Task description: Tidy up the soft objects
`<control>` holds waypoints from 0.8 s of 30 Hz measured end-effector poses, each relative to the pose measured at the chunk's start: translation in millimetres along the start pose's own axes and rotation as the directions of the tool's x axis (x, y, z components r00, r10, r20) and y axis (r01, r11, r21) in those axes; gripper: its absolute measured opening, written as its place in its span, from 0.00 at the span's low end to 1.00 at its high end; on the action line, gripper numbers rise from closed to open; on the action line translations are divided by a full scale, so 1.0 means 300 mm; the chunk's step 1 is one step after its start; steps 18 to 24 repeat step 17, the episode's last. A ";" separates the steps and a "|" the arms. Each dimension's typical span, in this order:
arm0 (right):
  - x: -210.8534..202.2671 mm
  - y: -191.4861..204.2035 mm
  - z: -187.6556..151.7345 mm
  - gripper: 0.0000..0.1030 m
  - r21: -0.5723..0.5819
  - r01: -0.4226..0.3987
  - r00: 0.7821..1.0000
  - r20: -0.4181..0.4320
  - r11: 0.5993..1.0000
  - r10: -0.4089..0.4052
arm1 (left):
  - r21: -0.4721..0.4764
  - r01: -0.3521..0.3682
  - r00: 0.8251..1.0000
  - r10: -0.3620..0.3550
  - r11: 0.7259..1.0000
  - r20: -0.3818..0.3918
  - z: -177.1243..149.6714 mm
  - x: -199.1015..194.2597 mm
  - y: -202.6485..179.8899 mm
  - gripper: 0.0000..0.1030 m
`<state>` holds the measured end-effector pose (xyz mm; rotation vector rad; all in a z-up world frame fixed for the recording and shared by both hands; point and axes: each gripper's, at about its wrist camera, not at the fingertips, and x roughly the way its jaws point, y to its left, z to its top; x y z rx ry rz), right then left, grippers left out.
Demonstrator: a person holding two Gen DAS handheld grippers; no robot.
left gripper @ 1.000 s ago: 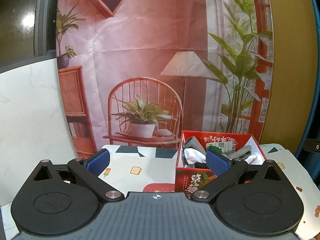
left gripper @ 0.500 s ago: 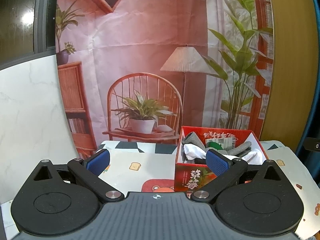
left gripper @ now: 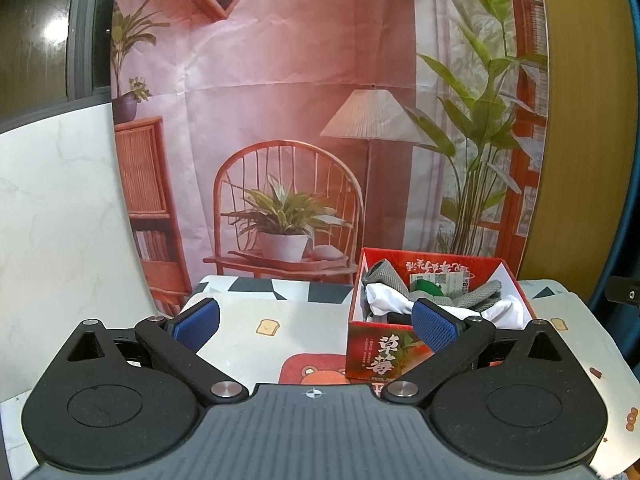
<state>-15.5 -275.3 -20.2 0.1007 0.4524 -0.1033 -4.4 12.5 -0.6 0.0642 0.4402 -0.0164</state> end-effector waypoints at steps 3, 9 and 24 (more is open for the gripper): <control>0.001 0.000 -0.003 1.00 -0.002 0.000 1.000 0.000 1.000 0.000 | -0.003 0.001 1.000 -0.001 1.000 -0.005 -0.002 0.004 0.002 1.00; 0.009 -0.006 -0.009 1.00 0.000 0.000 1.000 -0.005 1.000 0.000 | -0.001 0.004 1.000 -0.004 1.000 -0.005 -0.007 0.004 -0.005 1.00; 0.011 -0.009 -0.012 1.00 -0.002 0.000 1.000 -0.007 1.000 0.000 | -0.002 0.010 1.000 -0.010 1.000 -0.006 -0.010 0.005 -0.007 1.00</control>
